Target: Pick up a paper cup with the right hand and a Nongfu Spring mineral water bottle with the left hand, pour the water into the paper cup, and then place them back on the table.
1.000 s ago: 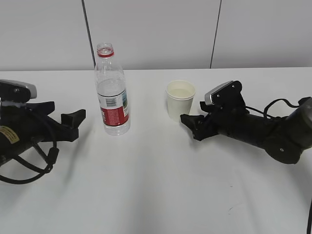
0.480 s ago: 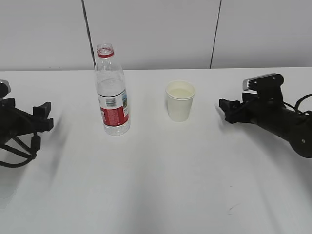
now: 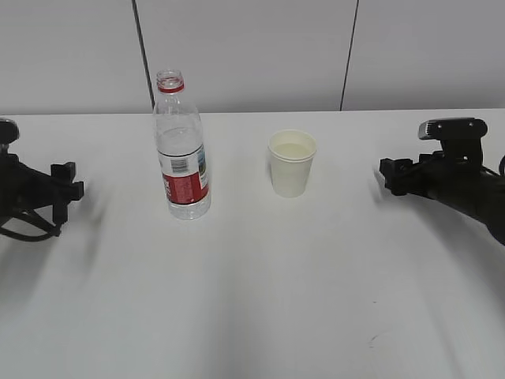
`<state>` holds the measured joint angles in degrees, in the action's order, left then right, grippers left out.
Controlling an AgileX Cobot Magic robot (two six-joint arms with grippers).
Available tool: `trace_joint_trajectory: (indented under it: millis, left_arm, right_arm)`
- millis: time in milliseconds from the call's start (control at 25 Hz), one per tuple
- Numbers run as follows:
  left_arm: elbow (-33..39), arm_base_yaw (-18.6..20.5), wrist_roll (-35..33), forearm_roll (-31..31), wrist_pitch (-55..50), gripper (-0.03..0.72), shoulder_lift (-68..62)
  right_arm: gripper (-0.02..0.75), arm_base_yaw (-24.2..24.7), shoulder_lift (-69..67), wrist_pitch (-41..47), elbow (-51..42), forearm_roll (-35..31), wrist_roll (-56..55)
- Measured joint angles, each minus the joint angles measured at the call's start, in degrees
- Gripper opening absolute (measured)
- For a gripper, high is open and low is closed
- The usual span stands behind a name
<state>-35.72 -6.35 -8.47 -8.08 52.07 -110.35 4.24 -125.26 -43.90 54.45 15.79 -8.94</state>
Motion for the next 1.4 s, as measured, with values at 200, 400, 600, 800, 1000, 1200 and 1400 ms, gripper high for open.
trace_joint_trajectory:
  millis: [200, 400, 600, 800, 1000, 1200, 1400]
  left_arm:
    - [-6.03, 0.00, -1.49, -0.84, -15.79, 0.551, 3.76]
    - [-13.83, 0.61, -2.57, -2.82, -37.21, 0.551, 7.68]
    - [-22.03, 2.58, -2.62, -1.99, -56.96, 0.551, 8.23]
    - [-29.06, 3.74, -2.48, 2.39, -71.74, 0.551, 8.23]
    - [-35.47, 3.79, 4.54, 12.70, -86.67, 0.544, 8.23]
    - [-41.06, 3.81, 7.65, 18.44, -100.51, 0.543, 8.23]
    - [-45.43, 3.81, 7.90, 17.81, -110.34, 0.543, 8.23]
  right_arm:
    - [0.588, 0.00, 5.99, 10.01, 0.48, -1.60, -0.43]
    - [0.588, 0.00, 10.80, 26.69, 4.01, -1.70, -0.52]
    - [0.588, 0.00, 11.97, 44.38, 7.96, -2.80, -0.52]
    - [0.587, 0.00, 11.97, 64.53, 14.25, -7.52, 0.84]
    - [0.587, 0.00, 11.97, 79.98, 21.98, -17.43, 9.92]
    - [0.587, 0.00, 11.97, 95.38, 28.85, -20.70, 13.64]
    - [0.587, 0.00, 11.97, 108.09, 33.55, -20.90, 14.49]
